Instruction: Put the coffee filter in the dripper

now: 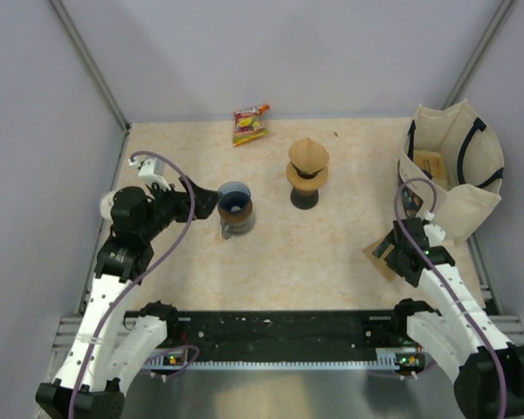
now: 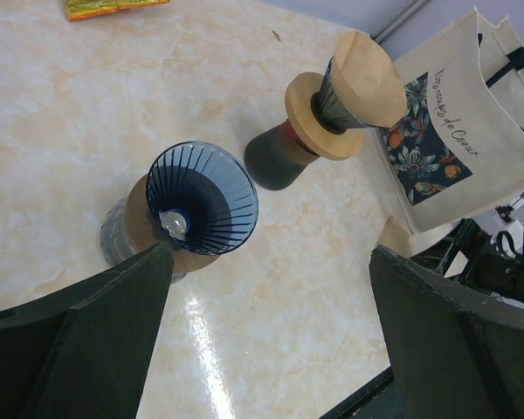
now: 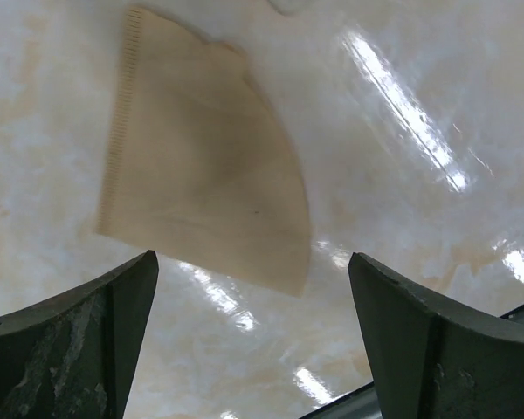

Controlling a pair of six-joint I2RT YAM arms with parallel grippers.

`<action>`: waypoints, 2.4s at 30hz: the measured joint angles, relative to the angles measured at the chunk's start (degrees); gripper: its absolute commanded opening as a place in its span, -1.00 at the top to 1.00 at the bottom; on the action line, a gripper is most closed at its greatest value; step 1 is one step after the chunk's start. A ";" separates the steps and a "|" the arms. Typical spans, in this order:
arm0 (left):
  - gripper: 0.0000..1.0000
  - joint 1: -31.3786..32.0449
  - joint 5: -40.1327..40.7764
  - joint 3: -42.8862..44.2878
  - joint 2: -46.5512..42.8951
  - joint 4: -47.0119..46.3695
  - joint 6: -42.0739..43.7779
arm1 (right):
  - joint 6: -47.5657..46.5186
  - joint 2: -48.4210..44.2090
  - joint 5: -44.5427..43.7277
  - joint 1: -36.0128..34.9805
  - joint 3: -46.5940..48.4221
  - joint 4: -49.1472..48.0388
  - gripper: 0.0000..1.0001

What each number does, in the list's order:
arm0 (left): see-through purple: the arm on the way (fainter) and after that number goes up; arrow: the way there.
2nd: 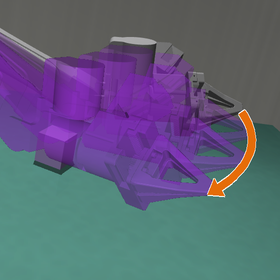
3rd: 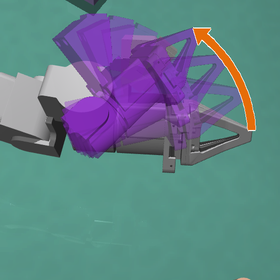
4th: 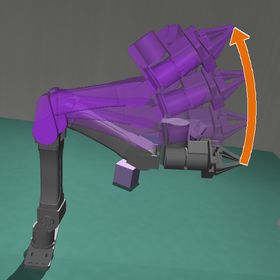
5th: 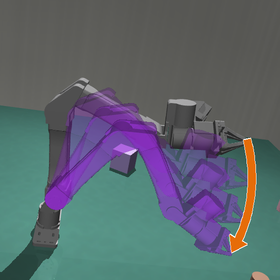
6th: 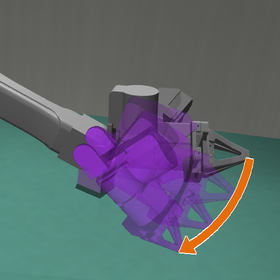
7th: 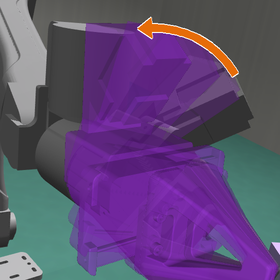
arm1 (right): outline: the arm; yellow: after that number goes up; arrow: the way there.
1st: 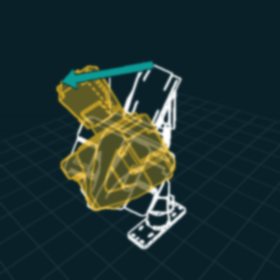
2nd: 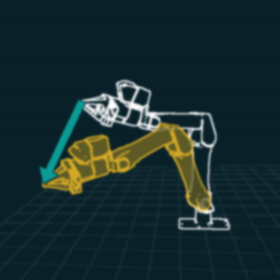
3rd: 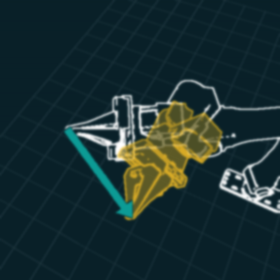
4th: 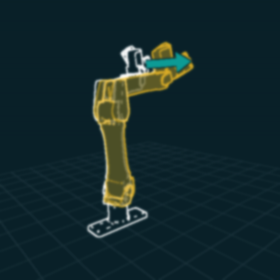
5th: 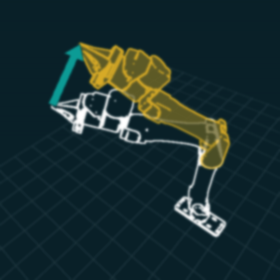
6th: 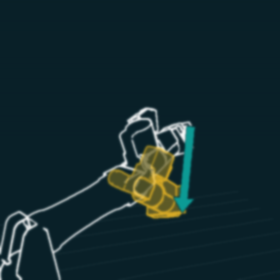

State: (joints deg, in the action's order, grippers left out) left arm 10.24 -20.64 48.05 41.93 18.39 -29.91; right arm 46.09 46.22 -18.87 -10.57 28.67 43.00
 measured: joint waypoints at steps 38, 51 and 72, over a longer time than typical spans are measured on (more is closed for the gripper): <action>-0.98 0.00 3.96 -0.72 -0.37 -0.17 0.02 | 1.99 14.60 -0.02 5.14 -4.63 -18.93 1.00; -0.98 0.00 1.53 -0.72 1.70 -0.22 -0.11 | -5.11 10.01 7.63 5.22 -7.15 -21.97 1.00; -0.98 0.39 -4.26 -0.72 2.32 -0.33 -0.61 | -8.66 13.29 8.02 5.22 -1.68 -24.02 1.00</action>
State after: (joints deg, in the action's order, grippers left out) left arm 10.63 -24.91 47.33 44.25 18.06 -30.52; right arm 37.43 59.51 -10.85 -5.34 26.98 18.98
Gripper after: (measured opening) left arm 0.991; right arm 0.004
